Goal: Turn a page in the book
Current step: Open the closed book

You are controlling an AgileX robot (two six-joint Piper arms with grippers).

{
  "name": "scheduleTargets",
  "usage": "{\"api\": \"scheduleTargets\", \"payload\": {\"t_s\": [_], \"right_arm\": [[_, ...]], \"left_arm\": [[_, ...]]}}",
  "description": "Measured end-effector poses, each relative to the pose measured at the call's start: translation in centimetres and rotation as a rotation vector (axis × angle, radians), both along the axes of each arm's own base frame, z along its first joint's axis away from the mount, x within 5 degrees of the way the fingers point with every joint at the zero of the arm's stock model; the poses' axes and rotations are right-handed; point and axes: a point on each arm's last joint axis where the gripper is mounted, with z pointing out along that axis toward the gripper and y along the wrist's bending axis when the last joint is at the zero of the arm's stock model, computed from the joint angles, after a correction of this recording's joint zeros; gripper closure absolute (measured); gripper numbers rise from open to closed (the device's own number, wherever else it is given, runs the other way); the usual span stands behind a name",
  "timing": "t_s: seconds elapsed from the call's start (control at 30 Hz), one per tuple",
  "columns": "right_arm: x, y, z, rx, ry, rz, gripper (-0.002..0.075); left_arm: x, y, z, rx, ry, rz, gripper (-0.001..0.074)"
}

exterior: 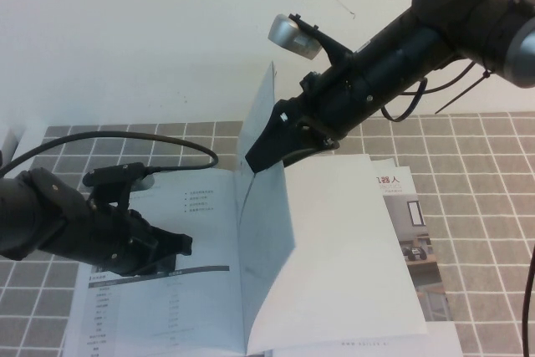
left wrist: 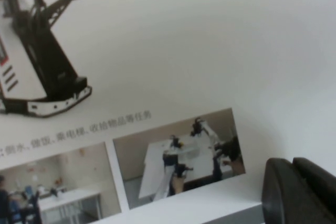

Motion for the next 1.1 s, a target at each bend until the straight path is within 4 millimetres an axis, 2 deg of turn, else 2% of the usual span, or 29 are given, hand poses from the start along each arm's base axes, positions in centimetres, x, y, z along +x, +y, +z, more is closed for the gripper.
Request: {"api": "scheduleTargets", "payload": {"t_s": [0.57, 0.67, 0.77, 0.9, 1.1], "right_arm": [[-0.3, 0.5, 0.1, 0.005, 0.000, 0.011, 0.0325], [0.1, 0.3, 0.8, -0.032, -0.048, 0.003, 0.0325], [0.7, 0.0, 2.5, -0.085, -0.126, -0.034, 0.0325], [0.9, -0.2, 4.1, -0.090, -0.146, -0.070, 0.0325], [0.3, 0.7, 3.6, -0.139, -0.137, -0.052, 0.0325]], "left_arm": [[-0.1, -0.3, 0.1, -0.036, 0.013, 0.003, 0.0738], [-0.1, -0.3, 0.1, -0.036, 0.013, 0.003, 0.0738], [-0.1, -0.3, 0.1, -0.037, 0.013, 0.004, 0.0738], [0.0, -0.2, 0.1, -0.035, 0.006, 0.011, 0.0738], [0.2, -0.1, 0.2, -0.035, -0.012, 0.034, 0.0738]]}}
